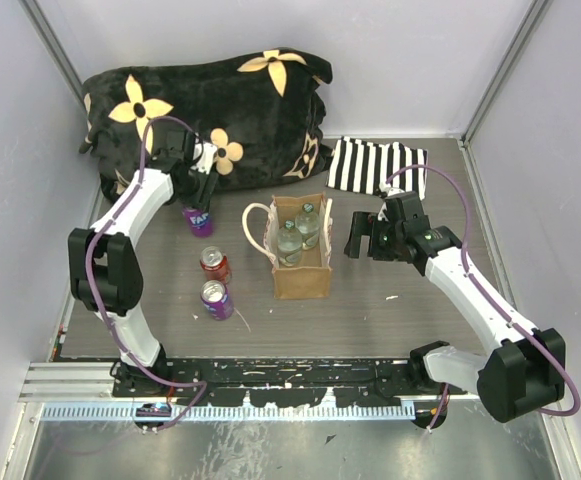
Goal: Place the beverage into the canvas bag
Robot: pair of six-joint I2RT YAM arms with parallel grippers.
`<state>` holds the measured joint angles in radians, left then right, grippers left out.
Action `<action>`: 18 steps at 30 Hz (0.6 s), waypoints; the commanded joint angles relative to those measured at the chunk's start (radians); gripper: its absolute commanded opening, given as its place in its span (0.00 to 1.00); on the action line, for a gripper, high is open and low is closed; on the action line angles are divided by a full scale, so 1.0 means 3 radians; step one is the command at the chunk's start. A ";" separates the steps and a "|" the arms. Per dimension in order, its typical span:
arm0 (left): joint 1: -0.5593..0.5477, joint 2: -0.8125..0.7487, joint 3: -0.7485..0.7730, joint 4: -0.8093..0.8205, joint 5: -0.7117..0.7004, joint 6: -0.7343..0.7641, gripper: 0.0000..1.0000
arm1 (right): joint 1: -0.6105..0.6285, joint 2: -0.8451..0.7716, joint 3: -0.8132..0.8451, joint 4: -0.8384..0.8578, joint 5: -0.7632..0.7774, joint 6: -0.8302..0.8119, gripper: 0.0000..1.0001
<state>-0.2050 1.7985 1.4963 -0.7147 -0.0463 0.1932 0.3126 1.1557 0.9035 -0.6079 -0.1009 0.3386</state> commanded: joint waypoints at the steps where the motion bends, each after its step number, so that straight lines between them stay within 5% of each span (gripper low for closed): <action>1: -0.0031 -0.0311 0.0675 -0.0280 0.0193 0.0062 0.00 | -0.0009 -0.0097 0.0013 0.0092 -0.0040 -0.0030 1.00; 10: -0.0370 -0.0499 0.1604 -0.0219 0.0457 0.0179 0.00 | -0.0013 -0.0131 -0.0037 0.0124 -0.0057 -0.0008 1.00; 18: -0.1170 -0.0580 0.1794 -0.0030 0.0697 0.0058 0.00 | -0.0018 -0.0187 -0.0048 0.0115 -0.0051 -0.0009 1.00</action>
<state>-0.4576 1.6508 1.9991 -0.8024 0.0940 0.2268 0.3119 1.1381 0.8879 -0.6060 -0.1104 0.3389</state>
